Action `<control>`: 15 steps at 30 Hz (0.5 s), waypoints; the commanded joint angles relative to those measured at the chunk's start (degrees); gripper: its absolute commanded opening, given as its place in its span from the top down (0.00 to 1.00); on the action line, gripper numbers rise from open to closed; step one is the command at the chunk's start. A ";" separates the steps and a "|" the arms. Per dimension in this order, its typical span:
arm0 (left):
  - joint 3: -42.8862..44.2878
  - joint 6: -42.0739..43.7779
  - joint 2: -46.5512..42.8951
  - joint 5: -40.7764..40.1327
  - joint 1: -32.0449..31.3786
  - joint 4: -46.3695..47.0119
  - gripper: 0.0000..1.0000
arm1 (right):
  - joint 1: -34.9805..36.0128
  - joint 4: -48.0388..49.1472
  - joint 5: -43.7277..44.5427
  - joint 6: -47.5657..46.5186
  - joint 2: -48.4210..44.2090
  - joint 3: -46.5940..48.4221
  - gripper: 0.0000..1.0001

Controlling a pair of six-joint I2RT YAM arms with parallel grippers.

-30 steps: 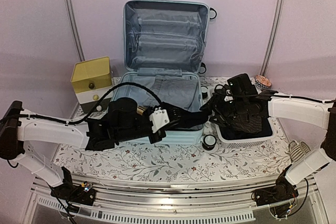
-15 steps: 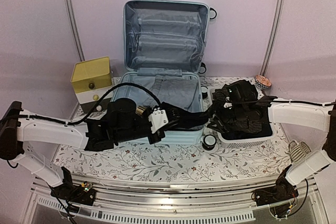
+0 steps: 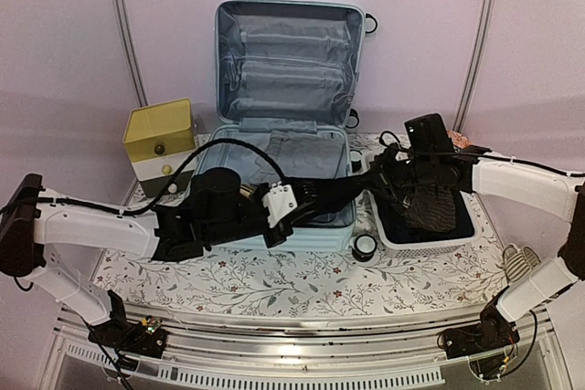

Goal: Open, take out, and arrange the luggage
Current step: Pick up the clothes from the opened luggage.

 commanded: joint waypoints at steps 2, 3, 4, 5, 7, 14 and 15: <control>8.49 -2.62 6.17 -0.30 -1.84 6.25 1.00 | -7.30 -6.96 1.39 -11.67 -0.47 6.92 0.98; 10.44 -2.96 7.97 -0.17 -2.14 6.87 1.00 | -8.52 -8.05 1.00 -13.93 -0.47 8.03 0.98; 12.44 -3.29 10.13 0.03 -2.40 7.51 1.00 | -9.92 -8.87 0.50 -15.60 -0.45 8.58 0.98; 14.79 -3.35 12.21 0.45 -2.65 7.82 1.00 | -11.43 -9.48 -0.26 -18.46 -0.36 9.59 0.98; 19.64 -3.10 16.78 0.46 -2.88 8.18 1.00 | -14.73 -10.36 -3.30 -22.43 0.29 12.29 0.98; 38.66 -3.90 32.24 4.57 -3.28 8.28 1.00 | -25.54 -17.78 -3.15 -36.62 4.72 22.75 0.98; 41.32 -4.52 34.31 5.55 -3.58 8.29 1.00 | -26.90 -18.64 -2.39 -37.91 5.13 23.31 0.98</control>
